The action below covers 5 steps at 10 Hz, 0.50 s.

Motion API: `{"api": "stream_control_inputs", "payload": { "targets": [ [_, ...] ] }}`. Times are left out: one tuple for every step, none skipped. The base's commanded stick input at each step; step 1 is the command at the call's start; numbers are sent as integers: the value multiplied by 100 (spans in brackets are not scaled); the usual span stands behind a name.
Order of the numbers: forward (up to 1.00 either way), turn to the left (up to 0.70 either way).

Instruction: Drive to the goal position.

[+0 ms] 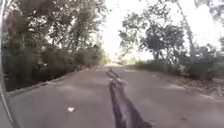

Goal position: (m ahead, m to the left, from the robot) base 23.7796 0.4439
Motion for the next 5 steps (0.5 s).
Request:
{"api": "stream_control_inputs", "payload": {
  "targets": [
    [70,0],
    [70,0],
    [70,0],
    [70,0],
    [70,0]
  ]
}}
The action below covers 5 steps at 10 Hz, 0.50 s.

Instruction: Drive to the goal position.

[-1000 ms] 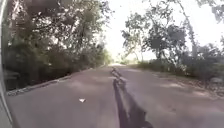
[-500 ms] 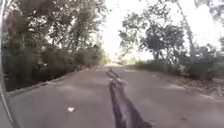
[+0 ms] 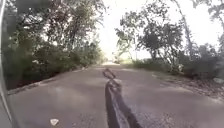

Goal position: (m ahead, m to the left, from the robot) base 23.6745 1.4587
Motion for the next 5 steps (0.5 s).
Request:
{"api": "stream_control_inputs", "payload": {
  "targets": [
    [70,0],
    [70,0],
    [70,0],
    [70,0],
    [70,0]
  ]
}}
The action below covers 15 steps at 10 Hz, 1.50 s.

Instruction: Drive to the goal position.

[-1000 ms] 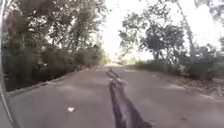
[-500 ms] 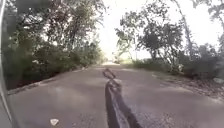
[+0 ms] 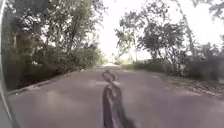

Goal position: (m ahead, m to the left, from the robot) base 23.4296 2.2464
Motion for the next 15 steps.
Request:
{"api": "stream_control_inputs", "payload": {
  "targets": [
    [70,0],
    [70,0],
    [70,0],
    [70,0],
    [70,0],
    [70,0],
    [70,0],
    [70,0],
    [70,0],
    [70,0],
    [70,0],
    [70,0],
    [70,0],
    [70,0],
    [70,0]
  ]
}}
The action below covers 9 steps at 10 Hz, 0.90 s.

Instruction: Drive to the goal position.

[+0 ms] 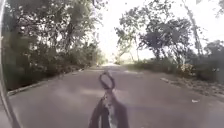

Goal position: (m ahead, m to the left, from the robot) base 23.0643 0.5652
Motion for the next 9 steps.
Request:
{"api": "stream_control_inputs", "payload": {
  "targets": [
    [70,0],
    [70,0],
    [70,0],
    [70,0],
    [70,0],
    [70,0],
    [70,0],
    [70,0],
    [70,0]
  ]
}}
